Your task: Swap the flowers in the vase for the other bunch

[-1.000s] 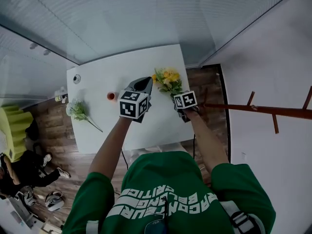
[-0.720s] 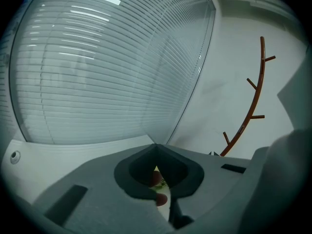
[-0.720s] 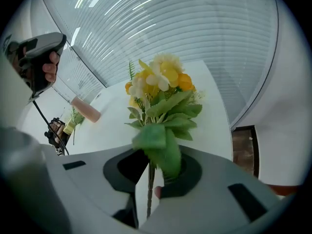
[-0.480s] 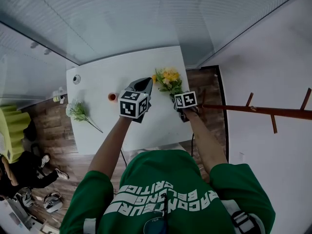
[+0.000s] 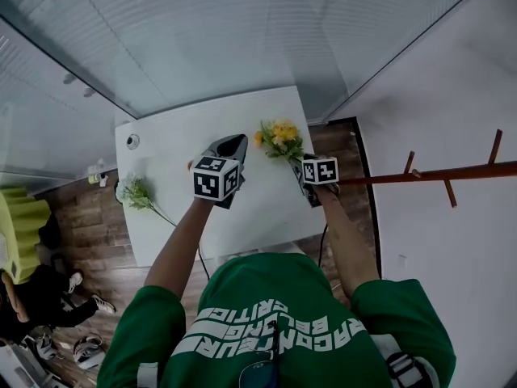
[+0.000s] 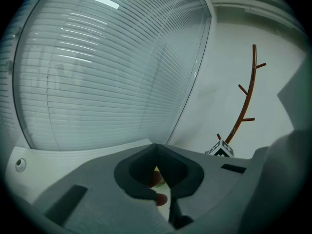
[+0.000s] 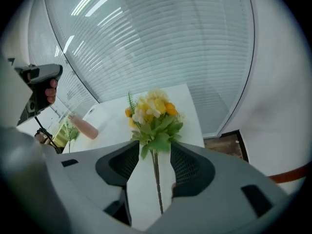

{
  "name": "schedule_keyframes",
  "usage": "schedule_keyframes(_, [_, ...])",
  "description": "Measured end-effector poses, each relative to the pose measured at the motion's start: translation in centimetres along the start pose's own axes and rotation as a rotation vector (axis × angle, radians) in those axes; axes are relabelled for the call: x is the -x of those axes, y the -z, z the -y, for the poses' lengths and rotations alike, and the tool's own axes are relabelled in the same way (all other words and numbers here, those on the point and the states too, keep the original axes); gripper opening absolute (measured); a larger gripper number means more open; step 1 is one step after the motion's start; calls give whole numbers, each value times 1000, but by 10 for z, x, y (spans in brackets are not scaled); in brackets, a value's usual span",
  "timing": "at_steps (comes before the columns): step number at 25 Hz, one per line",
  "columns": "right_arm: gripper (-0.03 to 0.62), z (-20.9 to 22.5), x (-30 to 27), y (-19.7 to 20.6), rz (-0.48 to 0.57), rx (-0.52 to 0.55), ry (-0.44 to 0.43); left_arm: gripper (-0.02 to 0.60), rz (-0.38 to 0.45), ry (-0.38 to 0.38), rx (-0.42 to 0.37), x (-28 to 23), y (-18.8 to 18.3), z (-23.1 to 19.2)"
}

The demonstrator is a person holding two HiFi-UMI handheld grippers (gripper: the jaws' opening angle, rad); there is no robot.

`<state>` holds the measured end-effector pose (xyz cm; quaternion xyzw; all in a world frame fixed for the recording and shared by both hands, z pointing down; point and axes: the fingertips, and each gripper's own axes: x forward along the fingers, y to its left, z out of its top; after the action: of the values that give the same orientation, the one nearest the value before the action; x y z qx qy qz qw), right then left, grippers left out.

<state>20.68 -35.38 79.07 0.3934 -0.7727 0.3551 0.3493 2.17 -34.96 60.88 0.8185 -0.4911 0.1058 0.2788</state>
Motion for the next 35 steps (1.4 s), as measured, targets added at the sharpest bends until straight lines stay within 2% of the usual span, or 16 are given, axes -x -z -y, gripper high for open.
schedule_keyframes(4, [187,-21,29,-40,122,20,9,0,44,-23,5,27,-14,-14])
schedule_keyframes(8, [187,-58,55,-84,224,90,-4,0,86,-52,-19,60,-28,-28])
schedule_keyframes(13, [179,-127,77,-124,322,179,-89,0,132,-112,-31,108,-36,-49])
schedule_keyframes(17, [109,-180,94,-145,390,259,-180,0,168,-180,-44,141,-38,-60])
schedule_keyframes(21, [26,-229,112,-162,459,376,-201,0,200,-244,-36,177,-36,-72])
schedule_keyframes(27, [14,-281,115,-170,486,439,-260,0,248,-321,-3,224,-32,-93])
schedule_keyframes(35, [14,-300,112,-171,470,461,-285,0,259,-357,0,244,-27,-101])
